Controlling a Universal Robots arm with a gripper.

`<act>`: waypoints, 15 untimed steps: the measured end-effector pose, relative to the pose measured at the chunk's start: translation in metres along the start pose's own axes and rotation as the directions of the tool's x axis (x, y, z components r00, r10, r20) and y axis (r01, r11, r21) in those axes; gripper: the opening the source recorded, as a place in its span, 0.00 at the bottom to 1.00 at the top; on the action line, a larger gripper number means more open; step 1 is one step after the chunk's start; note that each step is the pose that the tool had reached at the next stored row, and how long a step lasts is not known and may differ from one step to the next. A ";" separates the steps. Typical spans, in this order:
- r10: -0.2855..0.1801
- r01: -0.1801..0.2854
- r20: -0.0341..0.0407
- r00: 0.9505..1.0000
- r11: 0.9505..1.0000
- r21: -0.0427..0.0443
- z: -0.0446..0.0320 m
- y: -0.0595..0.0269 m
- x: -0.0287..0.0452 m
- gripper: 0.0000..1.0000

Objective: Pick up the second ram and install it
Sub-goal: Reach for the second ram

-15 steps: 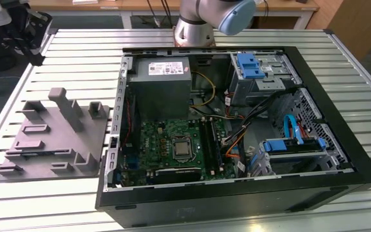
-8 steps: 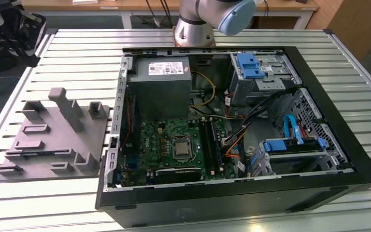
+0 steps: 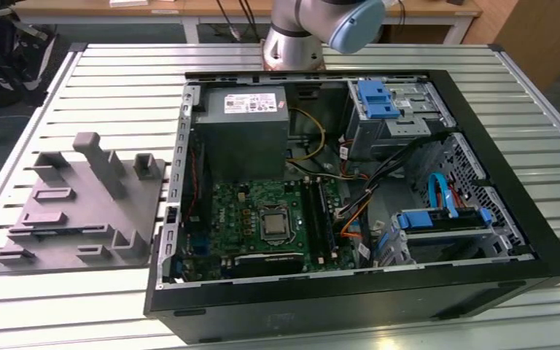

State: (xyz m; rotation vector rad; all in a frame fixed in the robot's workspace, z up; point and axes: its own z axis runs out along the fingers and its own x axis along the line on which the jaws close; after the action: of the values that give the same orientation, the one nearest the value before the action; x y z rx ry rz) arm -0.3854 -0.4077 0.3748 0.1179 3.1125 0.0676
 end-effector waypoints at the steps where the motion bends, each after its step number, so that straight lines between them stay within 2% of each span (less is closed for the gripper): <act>1: 0.000 0.000 0.000 1.000 1.000 0.000 0.0001 -0.0017 0.0016 0.10; 5: 0.000 0.000 0.000 1.000 1.000 0.000 0.0007 -0.0067 0.0058 0.10; 15: 0.000 0.000 0.000 1.000 1.000 0.000 0.0015 -0.0078 0.0072 0.10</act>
State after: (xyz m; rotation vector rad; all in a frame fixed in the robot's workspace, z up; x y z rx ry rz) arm -0.3932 -0.4148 0.3727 0.1179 3.1125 0.0676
